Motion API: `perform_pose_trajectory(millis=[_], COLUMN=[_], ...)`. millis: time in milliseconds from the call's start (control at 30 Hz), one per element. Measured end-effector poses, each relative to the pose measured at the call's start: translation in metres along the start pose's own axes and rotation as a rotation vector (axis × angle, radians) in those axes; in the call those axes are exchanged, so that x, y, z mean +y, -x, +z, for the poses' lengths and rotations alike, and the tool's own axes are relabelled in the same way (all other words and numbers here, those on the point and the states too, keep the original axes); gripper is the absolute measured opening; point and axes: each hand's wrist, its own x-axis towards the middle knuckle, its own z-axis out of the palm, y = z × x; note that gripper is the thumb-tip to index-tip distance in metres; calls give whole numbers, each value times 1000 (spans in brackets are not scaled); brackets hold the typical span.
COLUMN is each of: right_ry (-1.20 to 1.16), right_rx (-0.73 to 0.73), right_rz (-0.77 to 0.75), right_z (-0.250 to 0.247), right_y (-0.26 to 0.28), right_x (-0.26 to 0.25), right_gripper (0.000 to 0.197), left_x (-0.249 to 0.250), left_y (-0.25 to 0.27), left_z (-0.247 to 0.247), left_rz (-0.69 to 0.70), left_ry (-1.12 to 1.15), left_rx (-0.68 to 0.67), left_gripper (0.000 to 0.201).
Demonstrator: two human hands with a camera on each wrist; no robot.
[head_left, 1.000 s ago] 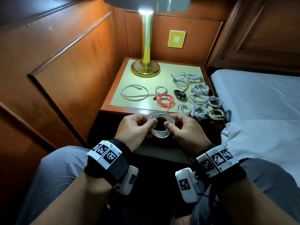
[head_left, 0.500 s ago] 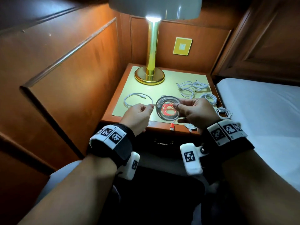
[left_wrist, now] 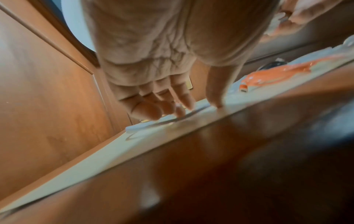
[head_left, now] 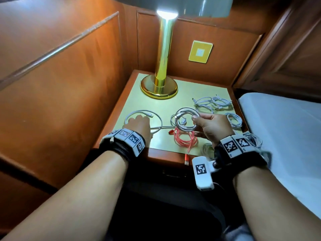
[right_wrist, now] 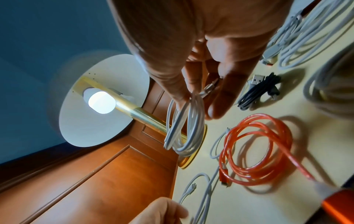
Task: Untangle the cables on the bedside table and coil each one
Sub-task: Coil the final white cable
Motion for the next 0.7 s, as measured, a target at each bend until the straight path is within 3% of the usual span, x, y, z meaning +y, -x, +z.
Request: perform_pose_trajectory(millis=[67,133,200,300,400,500,633,700], right_ry=[-1,10,44,117,230,323,299,369], right_rx=[-4,9,33,84,95,-6,-244,-305], right_rz=[-2,-1,4,15,-5,-7,92,94], right_z=[7,14,19,25,32,48,84,100], right_y=[-5,-13,-23,-39,-48,-44,-31,-26], right_x=[-1,-2,-1,5,8,1,-1,1], right_gripper=[13,6,11,9,23,26,23,21], left_x=[-7,-17,-30,-46,-56,-66,-73,-76], left_y=[-9,-16,-19,-20,-14,-4,7,15], left_z=[2,4,2,-7,-13,-17,-31,-37], left_rz=[-9,-3,-85,-218,-237,-298,-328,-308], left_ry=[48,25,-23,86,222,349,463,554], left_rx=[41,60,98,69,4,8,192,277], left_gripper=[44,32,13,28,12,14,27,20])
